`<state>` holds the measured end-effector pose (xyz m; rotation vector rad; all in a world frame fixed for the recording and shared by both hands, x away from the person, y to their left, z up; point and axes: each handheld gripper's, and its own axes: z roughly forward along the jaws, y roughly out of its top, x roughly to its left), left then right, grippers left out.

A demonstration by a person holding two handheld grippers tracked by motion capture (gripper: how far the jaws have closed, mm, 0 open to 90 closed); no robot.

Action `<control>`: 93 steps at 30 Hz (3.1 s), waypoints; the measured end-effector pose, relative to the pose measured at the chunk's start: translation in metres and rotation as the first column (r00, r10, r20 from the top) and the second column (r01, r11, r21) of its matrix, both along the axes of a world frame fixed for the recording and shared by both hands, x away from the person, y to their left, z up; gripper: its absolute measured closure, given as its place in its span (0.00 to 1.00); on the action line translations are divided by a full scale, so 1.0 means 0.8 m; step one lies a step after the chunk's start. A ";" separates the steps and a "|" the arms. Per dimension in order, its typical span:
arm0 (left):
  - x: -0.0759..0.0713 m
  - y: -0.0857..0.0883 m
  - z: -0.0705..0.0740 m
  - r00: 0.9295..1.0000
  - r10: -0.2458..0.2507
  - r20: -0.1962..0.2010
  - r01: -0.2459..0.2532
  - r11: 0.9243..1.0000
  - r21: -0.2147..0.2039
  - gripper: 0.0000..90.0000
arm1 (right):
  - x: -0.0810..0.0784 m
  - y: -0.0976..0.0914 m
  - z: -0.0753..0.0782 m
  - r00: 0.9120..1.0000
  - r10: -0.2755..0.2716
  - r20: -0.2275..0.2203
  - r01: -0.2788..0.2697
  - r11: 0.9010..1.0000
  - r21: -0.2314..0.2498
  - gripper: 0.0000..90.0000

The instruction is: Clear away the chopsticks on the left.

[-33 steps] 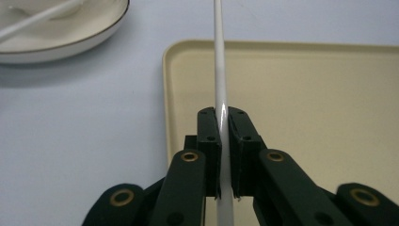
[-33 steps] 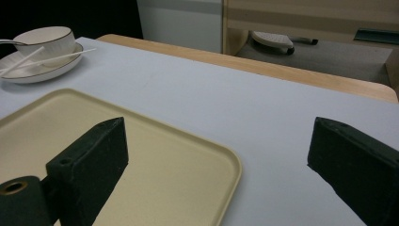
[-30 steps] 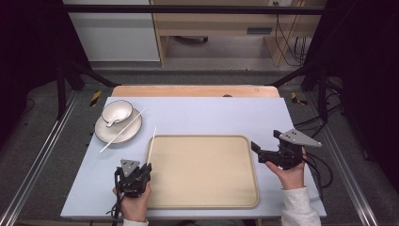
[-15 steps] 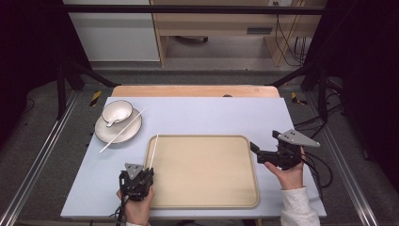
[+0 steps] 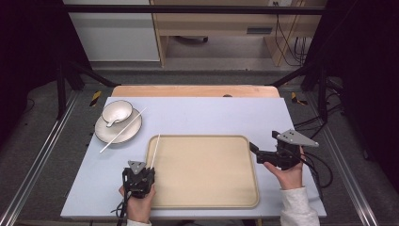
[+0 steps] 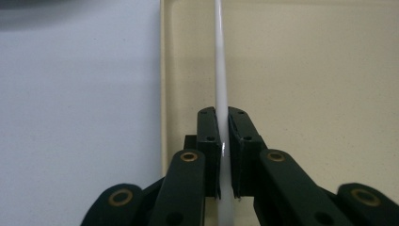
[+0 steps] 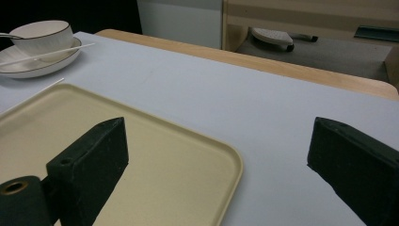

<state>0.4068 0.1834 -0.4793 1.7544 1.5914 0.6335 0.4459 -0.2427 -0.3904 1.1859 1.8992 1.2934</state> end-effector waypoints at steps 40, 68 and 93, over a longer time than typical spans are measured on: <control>0.023 0.046 0.085 0.966 -0.179 0.189 0.186 0.982 -0.021 0.43 | -0.004 -0.007 0.006 1.000 -0.007 0.019 0.007 1.000 0.022 0.06; 0.084 0.155 0.078 0.970 -0.217 0.114 0.208 0.974 0.087 0.28 | -0.004 -0.008 0.006 1.000 -0.014 0.020 0.014 1.000 0.018 0.06; 0.163 0.181 0.047 0.979 -0.205 0.018 0.200 0.969 0.148 0.44 | -0.002 -0.005 0.004 1.000 -0.020 0.010 0.020 1.000 0.005 0.06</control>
